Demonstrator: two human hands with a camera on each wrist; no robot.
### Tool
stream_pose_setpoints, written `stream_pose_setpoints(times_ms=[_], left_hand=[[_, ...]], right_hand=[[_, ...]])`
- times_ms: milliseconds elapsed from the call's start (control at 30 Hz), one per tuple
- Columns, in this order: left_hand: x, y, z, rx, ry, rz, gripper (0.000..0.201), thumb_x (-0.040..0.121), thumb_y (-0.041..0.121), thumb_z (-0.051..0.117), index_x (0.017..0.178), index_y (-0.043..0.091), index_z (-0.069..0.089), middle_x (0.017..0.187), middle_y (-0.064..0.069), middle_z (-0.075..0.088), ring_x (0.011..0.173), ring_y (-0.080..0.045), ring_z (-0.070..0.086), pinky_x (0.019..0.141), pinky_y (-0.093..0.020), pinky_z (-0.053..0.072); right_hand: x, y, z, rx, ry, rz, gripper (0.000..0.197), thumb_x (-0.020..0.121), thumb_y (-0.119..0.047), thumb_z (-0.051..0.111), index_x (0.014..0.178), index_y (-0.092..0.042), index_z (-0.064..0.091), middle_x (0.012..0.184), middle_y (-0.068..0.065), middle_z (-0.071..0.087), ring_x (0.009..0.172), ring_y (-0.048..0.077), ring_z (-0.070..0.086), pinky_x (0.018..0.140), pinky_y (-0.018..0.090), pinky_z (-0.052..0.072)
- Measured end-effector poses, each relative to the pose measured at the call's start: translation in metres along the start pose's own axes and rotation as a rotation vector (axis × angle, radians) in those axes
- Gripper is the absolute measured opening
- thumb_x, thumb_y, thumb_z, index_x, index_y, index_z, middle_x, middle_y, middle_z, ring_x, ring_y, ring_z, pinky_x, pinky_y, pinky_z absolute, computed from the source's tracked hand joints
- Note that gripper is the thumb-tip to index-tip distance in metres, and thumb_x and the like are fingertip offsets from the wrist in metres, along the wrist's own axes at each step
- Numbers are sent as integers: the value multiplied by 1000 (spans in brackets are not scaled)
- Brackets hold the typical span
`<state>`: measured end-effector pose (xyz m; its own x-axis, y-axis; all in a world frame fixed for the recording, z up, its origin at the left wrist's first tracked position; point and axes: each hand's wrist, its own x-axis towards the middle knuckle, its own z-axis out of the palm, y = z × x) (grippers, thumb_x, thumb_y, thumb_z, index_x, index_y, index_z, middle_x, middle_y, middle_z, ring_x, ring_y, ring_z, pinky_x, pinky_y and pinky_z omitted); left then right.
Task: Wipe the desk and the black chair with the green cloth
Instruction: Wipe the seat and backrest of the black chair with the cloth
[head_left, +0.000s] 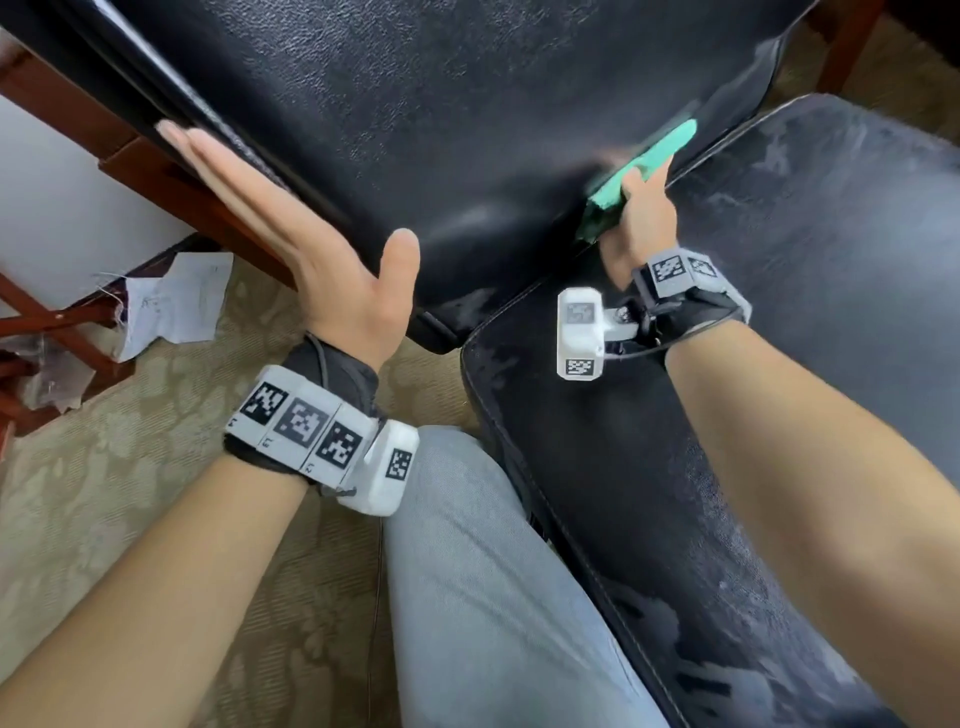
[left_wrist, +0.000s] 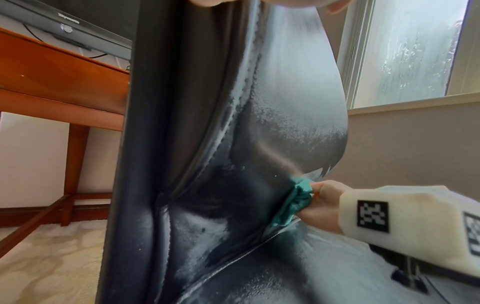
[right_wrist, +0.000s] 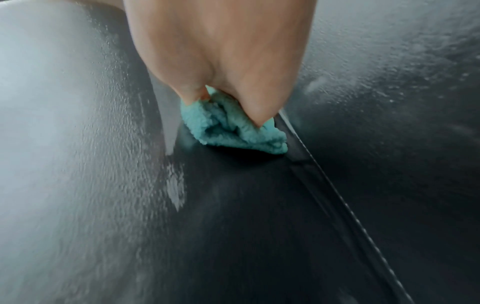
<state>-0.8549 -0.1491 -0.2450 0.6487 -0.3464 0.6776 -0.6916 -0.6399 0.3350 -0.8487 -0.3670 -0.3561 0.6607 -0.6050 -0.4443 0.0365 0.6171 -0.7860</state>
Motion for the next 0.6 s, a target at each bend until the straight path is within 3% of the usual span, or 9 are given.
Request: stream_pose_setpoints(times_ms=[33, 67, 100, 167, 233, 333, 433, 467, 600], left_hand=[[0, -1, 1, 1, 2, 0, 107, 85, 48, 46, 124, -39, -4, 133, -56, -4, 130, -66, 1, 114, -46, -1], [0, -1, 1, 3, 3, 1, 110, 86, 53, 44, 124, -38, -3, 133, -56, -4, 130, -66, 1, 114, -46, -1], [0, -1, 1, 6, 3, 2, 111, 87, 56, 42, 124, -38, -3, 133, -56, -3, 130, -66, 2, 115, -45, -1], [0, 0, 0, 19, 9, 11, 110, 87, 55, 42, 123, -39, -2, 132, -57, -2, 129, -67, 3, 115, -36, -3], [-1, 1, 0, 28, 12, 20, 105, 85, 49, 43, 122, -40, -2, 131, -57, -1, 128, -68, 4, 115, -29, -4], [-3, 0, 1, 29, -4, 15, 106, 88, 52, 40, 122, -40, -1, 131, -58, -1, 127, -69, 3, 114, -25, -7], [-3, 0, 0, 30, -13, 14, 109, 90, 59, 34, 121, -40, -1, 130, -59, -1, 127, -70, 4, 113, -22, -8], [-3, 0, 0, 36, -14, 18, 110, 90, 59, 34, 121, -41, -1, 129, -59, -1, 126, -70, 4, 113, -21, -8], [0, 0, -4, 53, -6, 64, 103, 86, 45, 44, 118, -42, 0, 126, -61, 0, 123, -73, 5, 112, -17, -8]], right_hand=[[0, 3, 1, 18, 19, -27, 36, 98, -10, 40, 134, -8, 43, 88, 5, 56, 74, 17, 56, 65, 28, 47], [-6, 10, 4, -41, 15, -29, 25, 99, -11, 39, 121, -8, 50, 81, 2, 53, 68, 14, 52, 62, 26, 44], [-13, 21, 9, -28, -22, 19, 25, 99, -14, 40, 120, -6, 50, 80, -1, 50, 68, 12, 50, 64, 25, 43], [-31, 50, 20, -65, -119, 134, 56, 91, -24, 47, 143, -12, 32, 89, -2, 52, 77, 12, 52, 73, 28, 44], [-54, 79, 30, -93, -234, 230, 80, 81, -27, 48, 152, -22, 11, 112, 1, 53, 97, 18, 55, 91, 35, 46], [-92, 96, 43, -190, -327, 245, 75, 95, -17, 43, 152, -21, -6, 142, 7, 40, 128, 26, 43, 112, 41, 31], [-105, 106, 45, -301, -423, 239, 73, 99, -16, 38, 149, -17, -16, 153, 4, 26, 129, 19, 39, 101, 21, 30], [-106, 110, 45, -332, -441, 235, 75, 99, -18, 39, 149, -18, -17, 153, 4, 25, 125, 19, 42, 99, 22, 33], [-109, 118, 49, -378, -456, 179, 84, 97, -26, 45, 147, -20, -22, 155, 7, 24, 128, 23, 42, 110, 39, 33]])
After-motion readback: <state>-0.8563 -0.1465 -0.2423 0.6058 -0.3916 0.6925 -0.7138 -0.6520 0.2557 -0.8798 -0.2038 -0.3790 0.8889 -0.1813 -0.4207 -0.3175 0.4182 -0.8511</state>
